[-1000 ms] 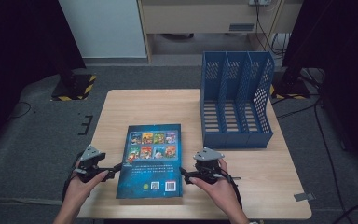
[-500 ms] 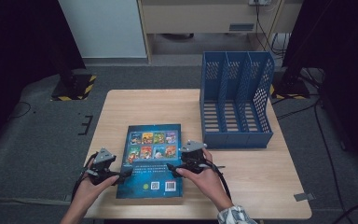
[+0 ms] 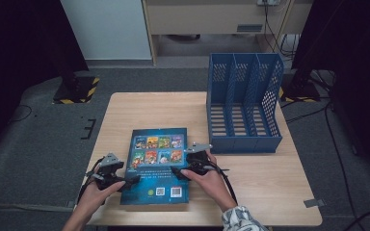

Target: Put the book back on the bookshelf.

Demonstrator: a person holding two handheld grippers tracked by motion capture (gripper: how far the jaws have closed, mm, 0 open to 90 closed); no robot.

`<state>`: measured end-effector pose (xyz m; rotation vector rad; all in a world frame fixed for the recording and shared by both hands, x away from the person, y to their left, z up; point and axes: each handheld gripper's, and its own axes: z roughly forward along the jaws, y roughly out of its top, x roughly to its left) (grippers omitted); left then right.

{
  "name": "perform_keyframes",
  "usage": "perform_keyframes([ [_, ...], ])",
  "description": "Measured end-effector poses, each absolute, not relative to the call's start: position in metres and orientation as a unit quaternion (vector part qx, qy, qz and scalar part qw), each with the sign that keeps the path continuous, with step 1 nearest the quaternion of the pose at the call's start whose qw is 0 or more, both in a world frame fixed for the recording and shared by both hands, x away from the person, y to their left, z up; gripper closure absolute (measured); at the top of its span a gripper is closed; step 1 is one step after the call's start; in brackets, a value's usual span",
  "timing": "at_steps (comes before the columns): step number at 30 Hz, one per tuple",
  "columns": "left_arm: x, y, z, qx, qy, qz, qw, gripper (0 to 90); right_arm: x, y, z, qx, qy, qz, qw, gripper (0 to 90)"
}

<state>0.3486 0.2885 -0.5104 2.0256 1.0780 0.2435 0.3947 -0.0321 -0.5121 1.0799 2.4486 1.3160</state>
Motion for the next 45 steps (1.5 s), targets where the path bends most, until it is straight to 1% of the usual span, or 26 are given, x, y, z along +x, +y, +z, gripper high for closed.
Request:
perform_keyframes([
  [1,0.350,0.288,-0.511,0.805,0.423,0.088,0.407,0.7,0.398,-0.033,-0.514,0.368,0.815,0.442,0.067,5.5],
  [3,0.352,0.286,-0.513,0.804,0.424,0.073,0.410,0.7,0.399,-0.033,-0.515,0.370,0.814,0.444,0.064,5.0],
  [8,0.355,0.287,-0.514,0.805,0.421,0.069,0.413,0.0,0.406,-0.033,-0.520,0.377,0.806,0.456,0.034,5.1],
  [11,0.356,0.288,-0.516,0.801,0.425,0.064,0.417,0.0,0.409,-0.031,-0.522,0.377,0.805,0.458,0.024,4.8],
  [12,0.357,0.289,-0.516,0.801,0.425,0.061,0.418,0.0,0.411,-0.030,-0.524,0.380,0.801,0.462,0.013,5.3],
  [14,0.359,0.290,-0.518,0.797,0.429,0.044,0.423,0.0,0.411,-0.030,-0.524,0.380,0.801,0.463,0.013,5.3],
  [17,0.361,0.289,-0.517,0.801,0.429,0.039,0.415,0.3,0.411,-0.029,-0.521,0.382,0.802,0.459,0.023,8.0],
  [18,0.361,0.289,-0.516,0.802,0.429,0.037,0.414,0.3,0.410,-0.029,-0.519,0.383,0.801,0.459,0.026,9.4],
  [19,0.361,0.290,-0.515,0.800,0.430,0.037,0.416,0.4,0.408,-0.030,-0.513,0.381,0.796,0.469,0.041,14.4],
  [20,0.360,0.291,-0.514,0.799,0.430,0.036,0.419,0.4,0.408,-0.030,-0.513,0.381,0.796,0.469,0.041,14.4],
  [21,0.360,0.292,-0.513,0.799,0.429,0.036,0.420,1.0,0.407,-0.030,-0.505,0.373,0.792,0.480,0.058,17.6],
  [22,0.359,0.293,-0.512,0.798,0.428,0.039,0.423,1.0,0.407,-0.030,-0.505,0.373,0.792,0.480,0.058,17.6],
  [27,0.356,0.296,-0.504,0.794,0.426,0.058,0.429,6.8,0.406,-0.027,-0.491,0.368,0.796,0.476,0.072,23.1],
  [28,0.354,0.297,-0.503,0.790,0.430,0.057,0.432,9.4,0.406,-0.026,-0.485,0.365,0.795,0.478,0.075,24.6],
  [29,0.354,0.298,-0.501,0.789,0.430,0.060,0.435,9.4,0.406,-0.026,-0.485,0.365,0.795,0.478,0.075,25.9],
  [32,0.353,0.300,-0.495,0.781,0.433,0.066,0.445,16.2,0.405,-0.023,-0.473,0.357,0.795,0.485,0.074,28.4],
  [34,0.352,0.303,-0.491,0.779,0.433,0.076,0.448,17.4,0.405,-0.022,-0.470,0.355,0.795,0.486,0.076,30.0],
  [39,0.348,0.311,-0.482,0.763,0.442,0.086,0.463,27.4,0.405,-0.022,-0.453,0.348,0.798,0.486,0.079,36.9],
  [42,0.346,0.313,-0.475,0.760,0.443,0.093,0.467,30.8,0.404,-0.021,-0.442,0.340,0.798,0.490,0.086,40.5],
  [45,0.346,0.317,-0.466,0.750,0.446,0.104,0.478,36.4,0.404,-0.020,-0.433,0.338,0.796,0.493,0.090,42.2],
])
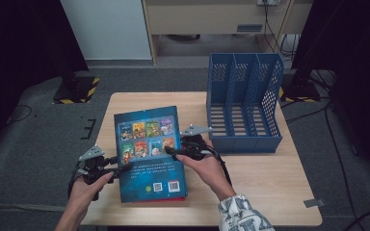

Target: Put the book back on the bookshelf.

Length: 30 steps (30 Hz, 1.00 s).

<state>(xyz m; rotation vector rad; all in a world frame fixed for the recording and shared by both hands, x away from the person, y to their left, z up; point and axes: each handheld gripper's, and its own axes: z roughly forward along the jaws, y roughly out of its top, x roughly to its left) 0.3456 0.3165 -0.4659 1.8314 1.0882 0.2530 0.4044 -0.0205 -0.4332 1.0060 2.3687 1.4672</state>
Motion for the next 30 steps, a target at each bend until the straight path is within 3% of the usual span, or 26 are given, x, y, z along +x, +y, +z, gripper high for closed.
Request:
perform_keyframes([
  [14,0.370,0.315,-0.421,0.755,0.432,0.176,0.461,49.1,0.420,-0.022,-0.403,0.339,0.776,0.519,0.118,51.3],
  [30,0.379,0.312,-0.411,0.750,0.412,0.223,0.466,47.5,0.408,-0.027,-0.383,0.310,0.769,0.539,0.149,63.0],
])
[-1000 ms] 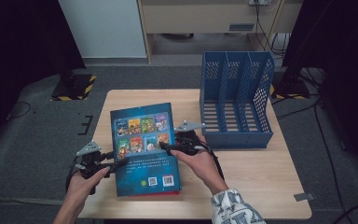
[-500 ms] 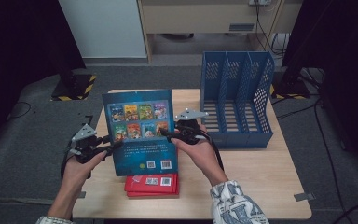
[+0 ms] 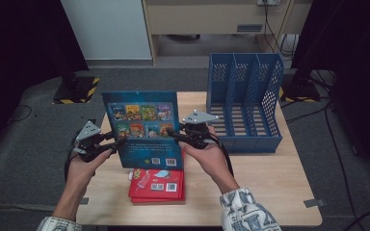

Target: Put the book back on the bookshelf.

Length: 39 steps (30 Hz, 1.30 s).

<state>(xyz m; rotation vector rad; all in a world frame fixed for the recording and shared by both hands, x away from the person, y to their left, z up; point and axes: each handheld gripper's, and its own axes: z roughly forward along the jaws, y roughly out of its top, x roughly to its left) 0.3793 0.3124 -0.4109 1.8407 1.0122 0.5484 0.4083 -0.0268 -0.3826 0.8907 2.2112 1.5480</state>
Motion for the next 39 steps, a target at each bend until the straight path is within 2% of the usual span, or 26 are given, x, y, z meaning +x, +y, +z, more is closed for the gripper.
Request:
perform_keyframes([
  [5,0.371,0.314,-0.413,0.746,0.402,0.231,0.478,46.9,0.397,-0.026,-0.375,0.286,0.772,0.548,0.145,63.9],
  [11,0.373,0.310,-0.408,0.748,0.402,0.251,0.464,46.9,0.400,-0.024,-0.372,0.283,0.775,0.545,0.150,63.8],
  [25,0.379,0.298,-0.403,0.747,0.394,0.250,0.473,43.2,0.387,-0.020,-0.359,0.254,0.767,0.571,0.142,69.0],
  [39,0.378,0.295,-0.402,0.748,0.394,0.243,0.476,42.8,0.383,-0.011,-0.335,0.224,0.752,0.604,0.138,68.9],
])
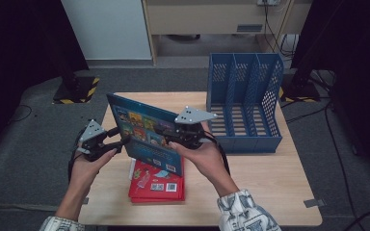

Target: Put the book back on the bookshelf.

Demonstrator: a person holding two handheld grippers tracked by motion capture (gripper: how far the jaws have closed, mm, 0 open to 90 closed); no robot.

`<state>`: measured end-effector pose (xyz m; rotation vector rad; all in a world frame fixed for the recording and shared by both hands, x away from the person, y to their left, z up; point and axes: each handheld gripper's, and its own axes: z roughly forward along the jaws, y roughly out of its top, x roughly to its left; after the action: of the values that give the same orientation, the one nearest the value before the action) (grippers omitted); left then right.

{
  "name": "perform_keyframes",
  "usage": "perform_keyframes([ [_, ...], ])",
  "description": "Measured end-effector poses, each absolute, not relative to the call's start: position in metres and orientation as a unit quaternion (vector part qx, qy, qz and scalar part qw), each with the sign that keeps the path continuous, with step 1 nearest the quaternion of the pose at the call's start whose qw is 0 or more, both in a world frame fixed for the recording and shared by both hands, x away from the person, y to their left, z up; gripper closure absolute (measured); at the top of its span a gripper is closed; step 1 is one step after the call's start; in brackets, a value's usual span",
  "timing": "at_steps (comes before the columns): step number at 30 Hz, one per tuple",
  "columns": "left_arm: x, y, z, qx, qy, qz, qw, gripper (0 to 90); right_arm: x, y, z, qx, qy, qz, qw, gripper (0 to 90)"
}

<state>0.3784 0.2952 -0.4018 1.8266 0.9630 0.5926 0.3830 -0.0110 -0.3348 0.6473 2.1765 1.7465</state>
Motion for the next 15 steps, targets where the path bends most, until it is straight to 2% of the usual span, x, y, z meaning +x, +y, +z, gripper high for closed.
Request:
perform_keyframes([
  [15,0.3769,0.2943,-0.4028,0.746,0.396,0.245,0.477,41.9,0.3887,-0.0058,-0.3268,0.222,0.739,0.622,0.135,72.6],
])
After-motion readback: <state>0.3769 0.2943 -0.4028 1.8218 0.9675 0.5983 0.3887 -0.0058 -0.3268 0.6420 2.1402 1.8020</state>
